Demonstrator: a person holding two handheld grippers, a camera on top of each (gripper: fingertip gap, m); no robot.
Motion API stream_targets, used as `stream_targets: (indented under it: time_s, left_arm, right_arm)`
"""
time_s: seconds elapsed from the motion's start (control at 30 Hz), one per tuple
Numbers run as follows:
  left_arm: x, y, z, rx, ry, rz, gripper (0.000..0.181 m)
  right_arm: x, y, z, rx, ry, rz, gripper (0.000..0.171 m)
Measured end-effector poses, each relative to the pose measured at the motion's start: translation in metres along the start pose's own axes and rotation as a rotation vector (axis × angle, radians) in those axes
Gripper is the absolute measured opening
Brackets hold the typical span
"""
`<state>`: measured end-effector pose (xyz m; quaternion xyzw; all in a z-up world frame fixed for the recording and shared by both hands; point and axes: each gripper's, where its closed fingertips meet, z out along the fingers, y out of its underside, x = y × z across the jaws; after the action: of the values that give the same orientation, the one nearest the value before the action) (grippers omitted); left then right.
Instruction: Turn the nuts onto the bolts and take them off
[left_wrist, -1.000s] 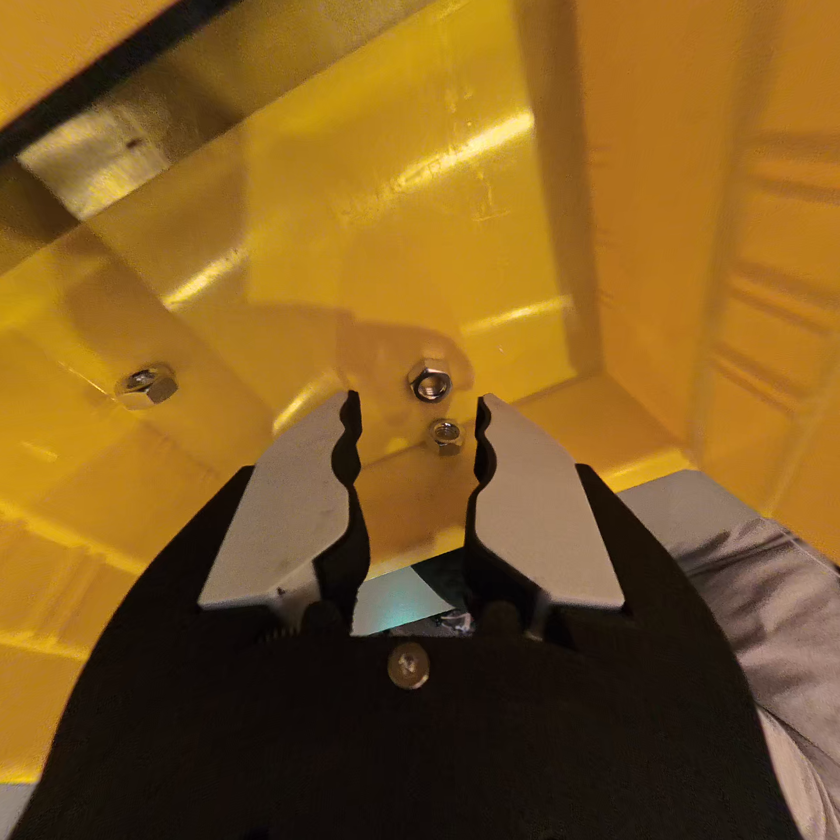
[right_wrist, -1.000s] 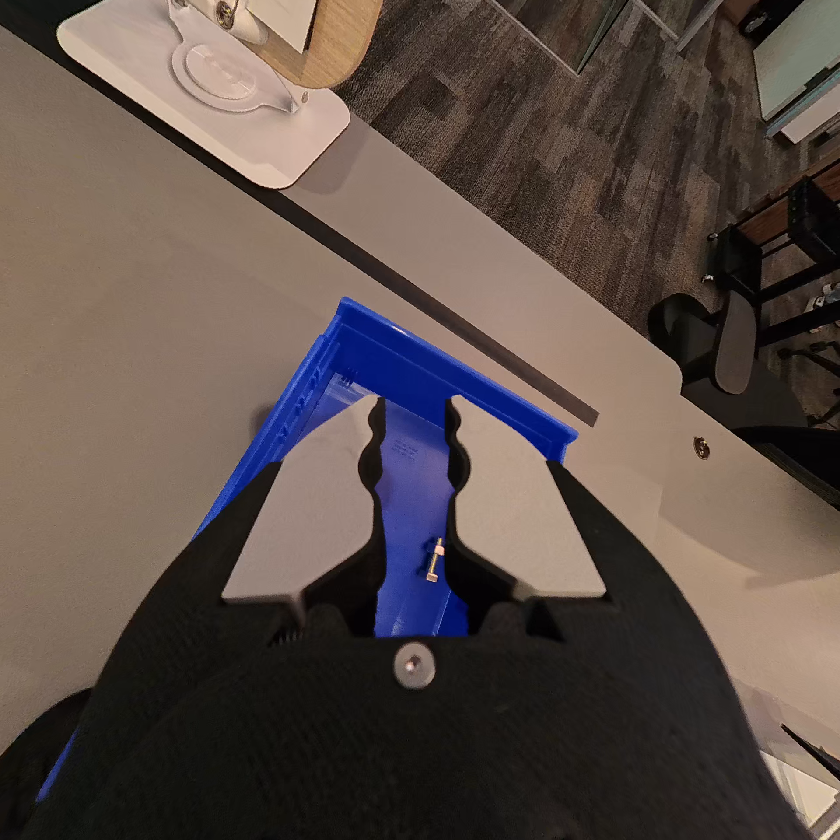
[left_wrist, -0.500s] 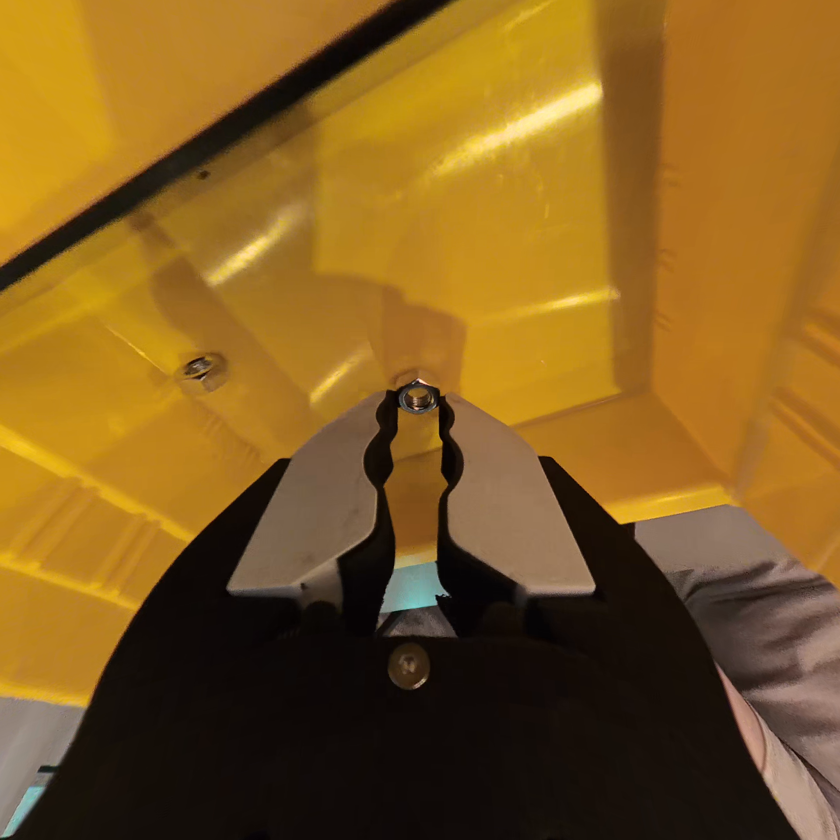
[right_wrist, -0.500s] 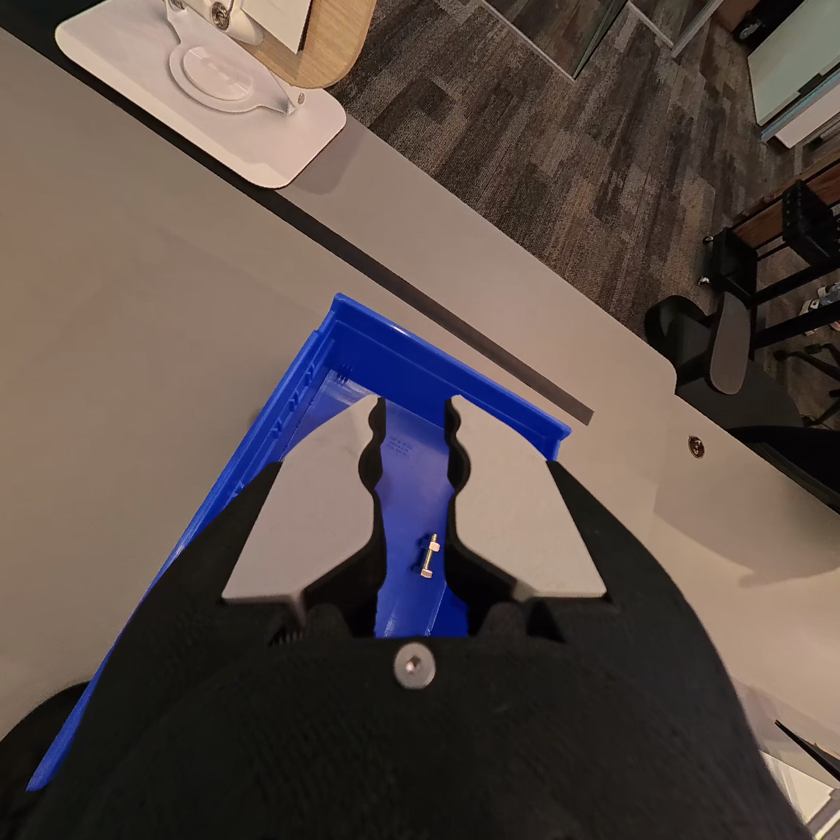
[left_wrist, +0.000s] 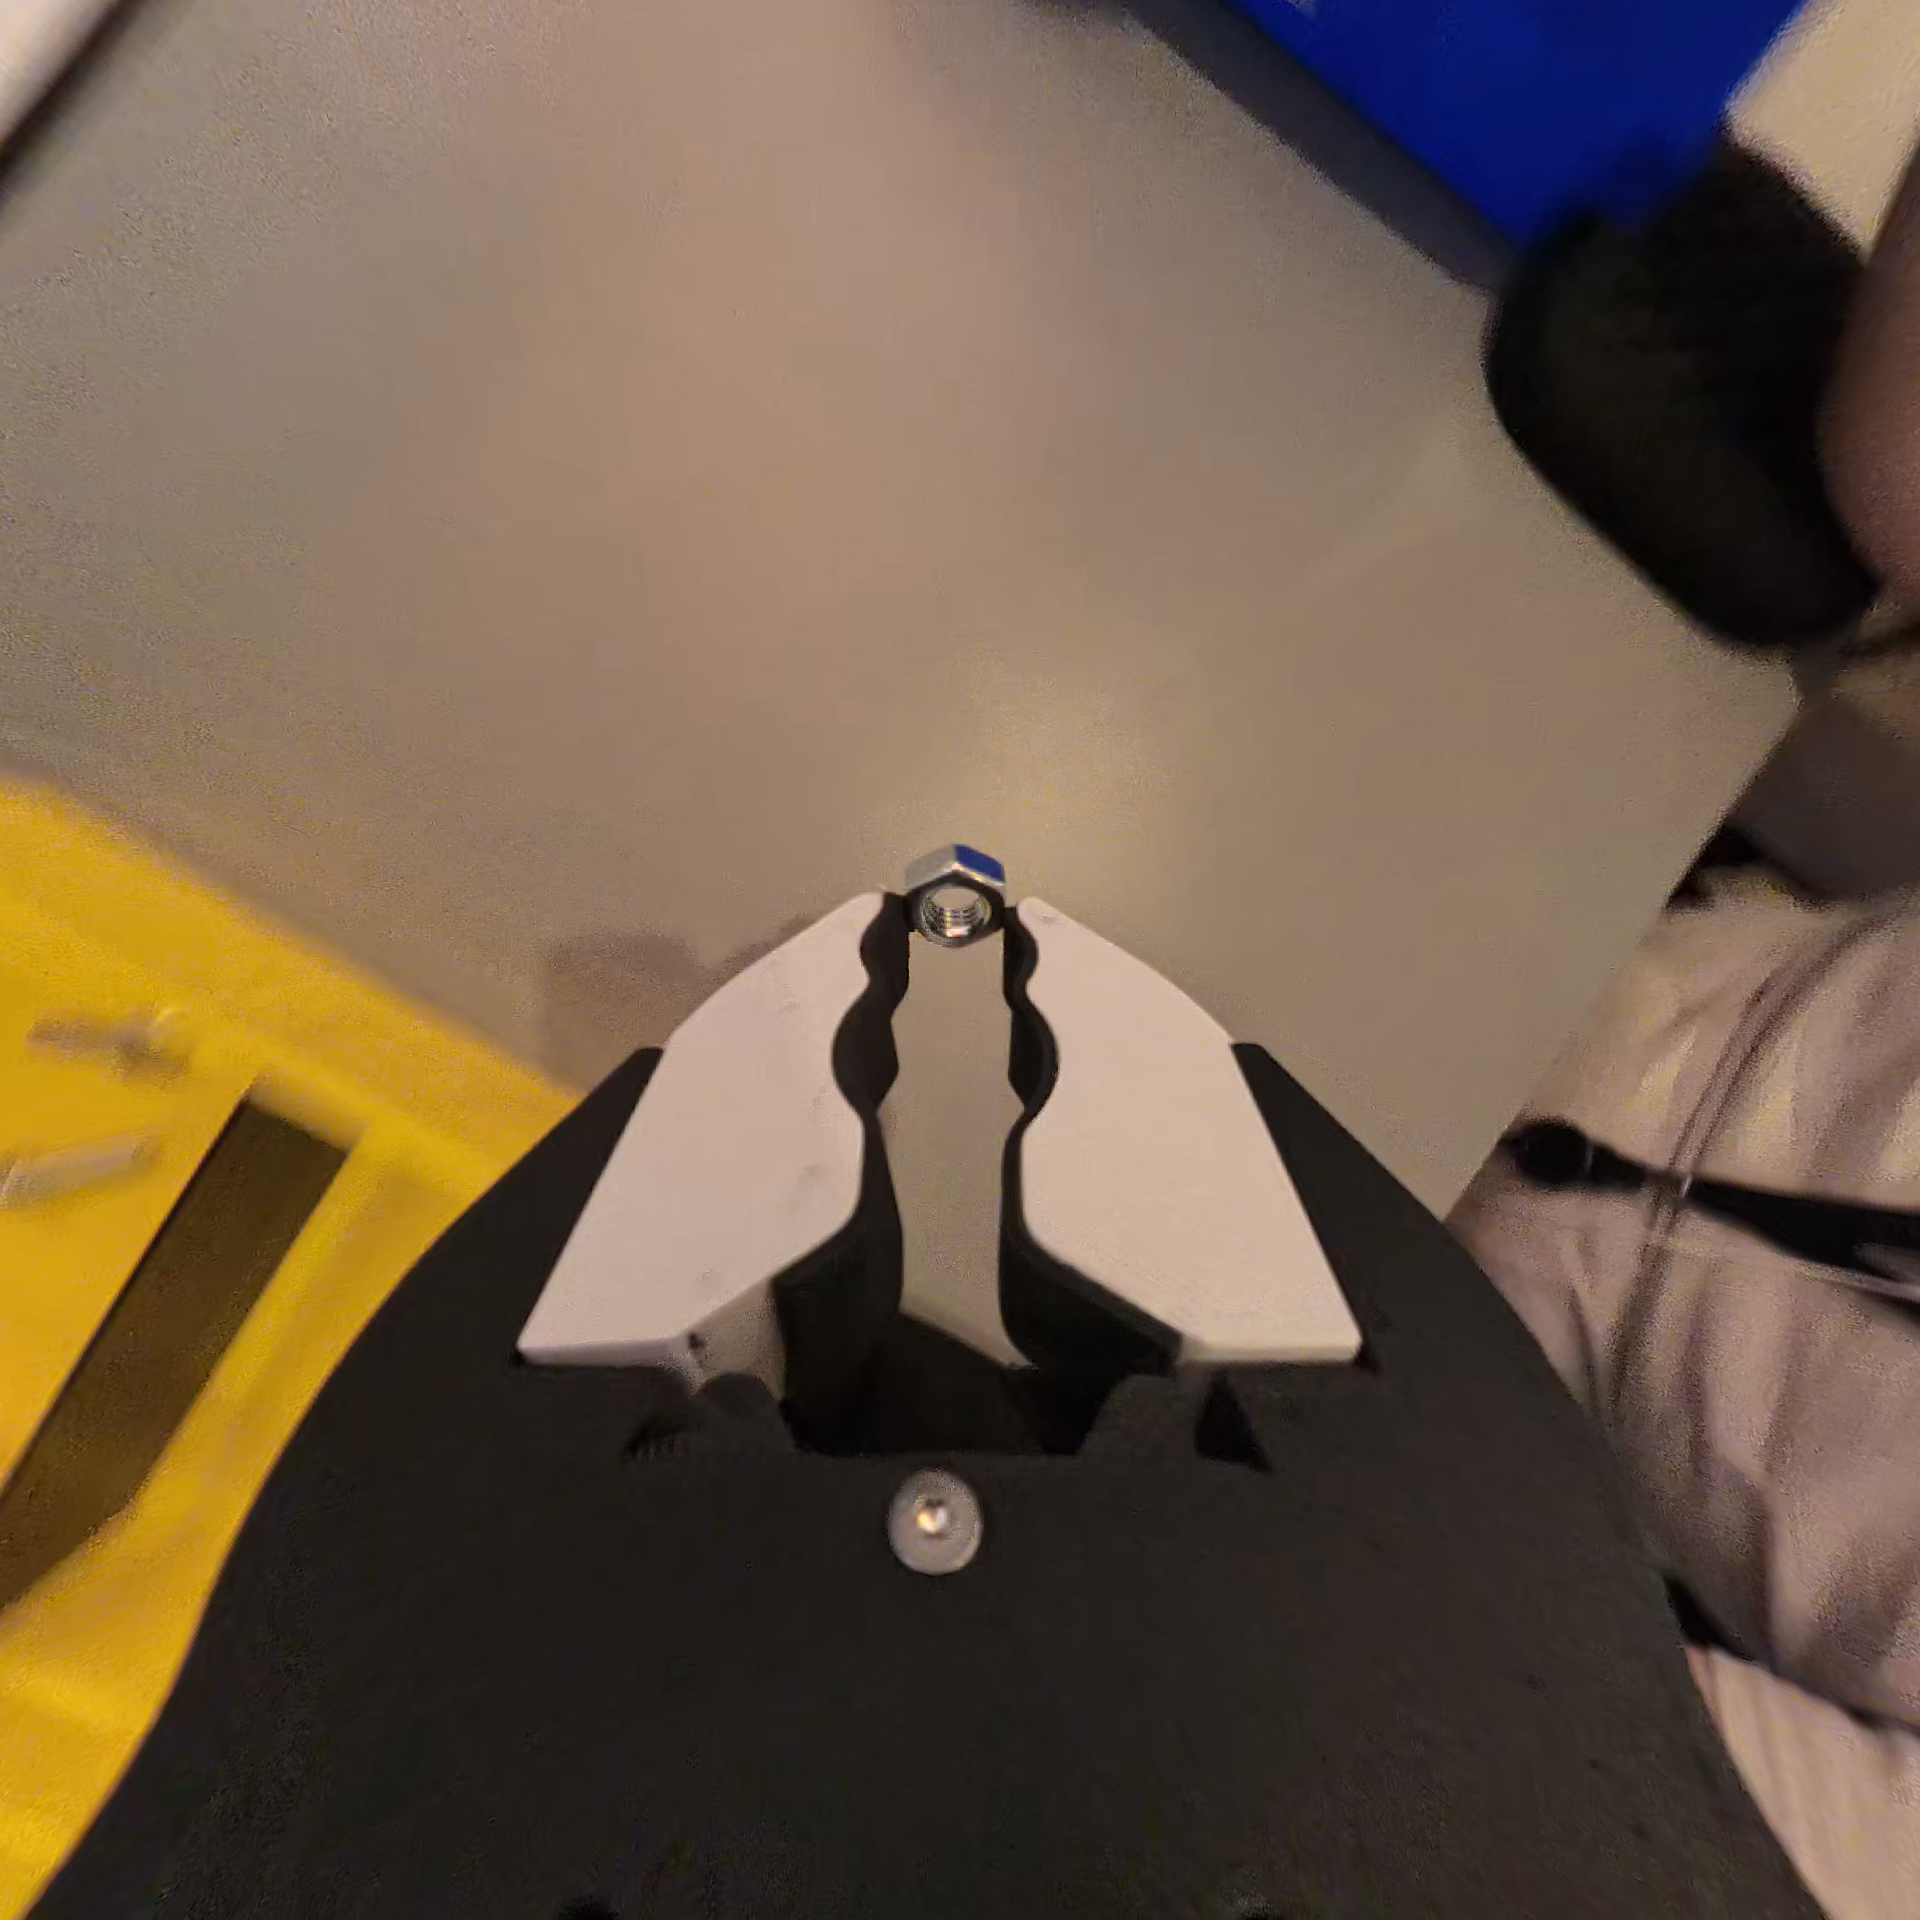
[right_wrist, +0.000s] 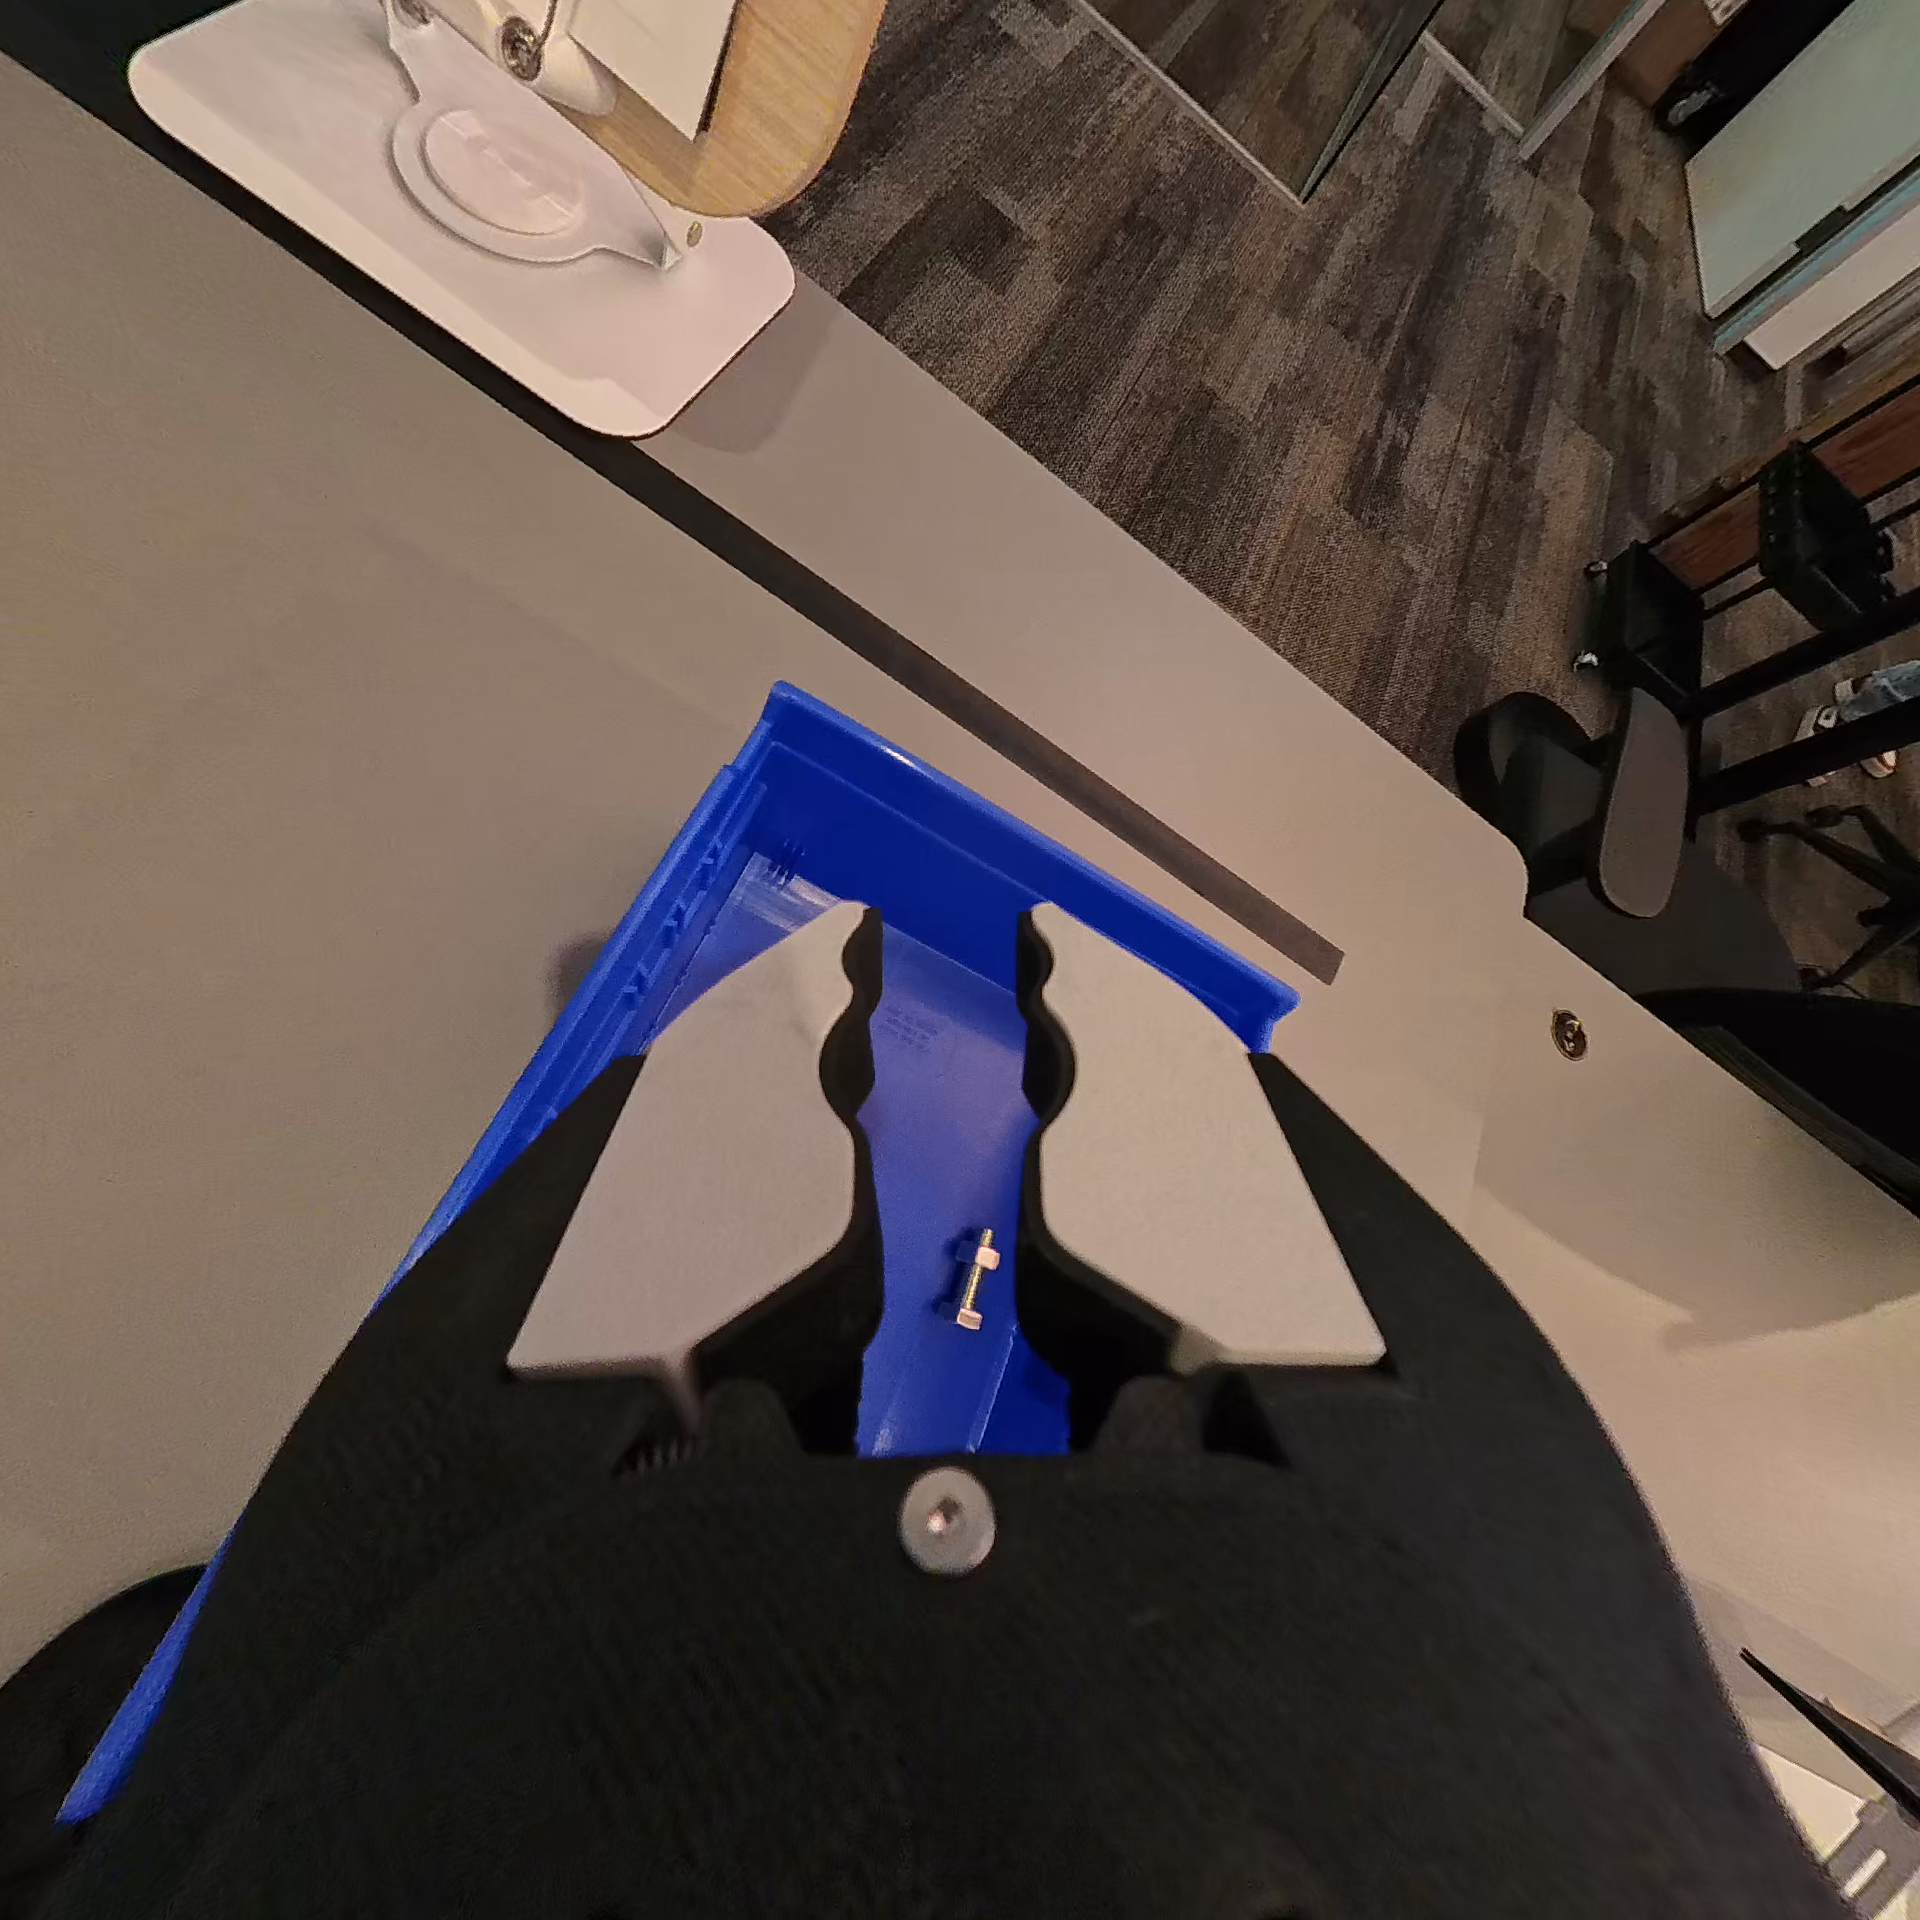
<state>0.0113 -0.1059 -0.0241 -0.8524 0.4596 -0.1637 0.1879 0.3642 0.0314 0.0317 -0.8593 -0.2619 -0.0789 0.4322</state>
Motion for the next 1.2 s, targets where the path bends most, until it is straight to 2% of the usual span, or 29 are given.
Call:
stream_targets:
  time_s: [0.1,0.2,0.3,0.4,0.7,0.8,0.93,1.0,1.07,1.13,1.2]
  left_arm:
    - [0.031,-0.012,0.073,-0.189,0.019,0.17,0.017]
    - [0.039,-0.018,0.127,-0.276,0.001,0.24,0.017]
    - [0.036,-0.012,0.152,-0.32,0.014,0.231,0.017]
    - [0.031,-0.004,0.163,-0.351,0.029,0.206,0.017]
    - [0.035,-0.008,0.165,-0.317,0.062,0.199,0.017]
    - [0.041,-0.007,0.163,-0.319,0.093,0.219,0.024]
    - [0.03,-0.02,0.155,-0.246,0.014,0.274,0.02]
    - [0.018,-0.031,0.138,-0.191,-0.068,0.296,0.017]
    - [0.006,-0.046,0.108,-0.069,-0.129,0.291,0.012]
    - [-0.012,-0.061,0.068,0.083,-0.201,0.268,0.022]
    - [-0.05,-0.072,0.02,0.251,-0.384,0.222,0.032]
  right_arm:
    - [-0.003,0.002,0.002,-0.013,-0.004,-0.017,0.026]
    - [-0.004,0.003,0.003,-0.02,-0.009,-0.028,0.026]
    - [-0.002,0.004,0.002,-0.015,-0.015,-0.019,0.026]
    - [0.002,0.007,0.002,-0.012,-0.021,-0.001,0.026]
    - [0.006,0.013,0.002,-0.019,-0.03,0.015,0.026]
    - [0.008,0.013,0.0,-0.008,-0.031,0.025,0.026]
    - [0.011,0.015,-0.003,-0.001,-0.025,0.037,0.026]
    - [0.013,0.014,-0.005,0.007,-0.021,0.042,0.026]
    - [0.014,0.013,-0.008,0.018,-0.019,0.044,0.026]
    - [0.014,0.011,-0.01,0.03,-0.023,0.046,0.026]
    - [0.011,0.007,-0.011,0.049,-0.037,0.04,0.026]
